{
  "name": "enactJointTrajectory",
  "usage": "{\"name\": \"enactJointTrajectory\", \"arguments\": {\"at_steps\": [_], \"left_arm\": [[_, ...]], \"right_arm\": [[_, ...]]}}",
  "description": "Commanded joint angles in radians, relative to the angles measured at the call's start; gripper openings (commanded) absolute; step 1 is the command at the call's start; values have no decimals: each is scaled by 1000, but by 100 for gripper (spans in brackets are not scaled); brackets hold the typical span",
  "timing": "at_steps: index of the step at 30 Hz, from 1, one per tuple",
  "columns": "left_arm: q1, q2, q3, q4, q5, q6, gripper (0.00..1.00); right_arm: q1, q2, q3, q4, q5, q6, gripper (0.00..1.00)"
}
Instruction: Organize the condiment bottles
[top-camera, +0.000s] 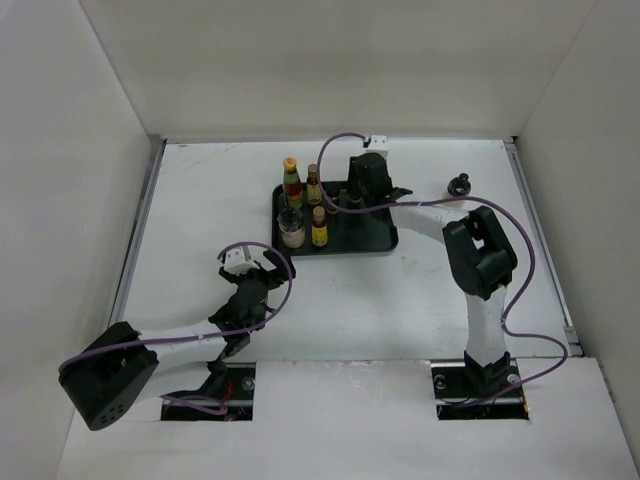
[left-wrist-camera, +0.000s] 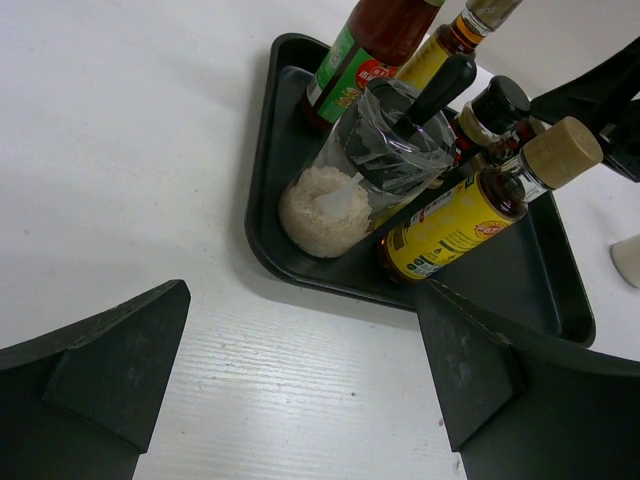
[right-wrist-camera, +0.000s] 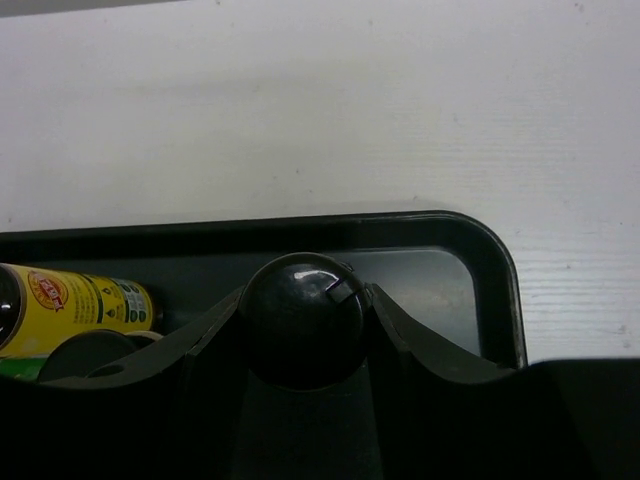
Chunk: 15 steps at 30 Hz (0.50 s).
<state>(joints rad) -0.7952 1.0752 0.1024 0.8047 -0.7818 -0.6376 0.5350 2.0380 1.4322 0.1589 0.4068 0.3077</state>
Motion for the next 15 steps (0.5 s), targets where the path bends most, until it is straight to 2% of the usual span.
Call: {"name": "enactJointTrajectory", "arguments": {"at_steps": [1,4,10,15], "left_arm": [[-6,-11,23,48,1,-13,100],[-6,-11,23,48,-4,-13,100],[-9,-12,23,48,3,-13,100],[-14,-23,22,48,6,-13,100]], "right_arm": [[27,16,56,-12,0,5,48],[32,16,37,-19,12,13,49],[33,7,2,-30,20,30,59],[33,-65,-26,-27,39,57,72]]}}
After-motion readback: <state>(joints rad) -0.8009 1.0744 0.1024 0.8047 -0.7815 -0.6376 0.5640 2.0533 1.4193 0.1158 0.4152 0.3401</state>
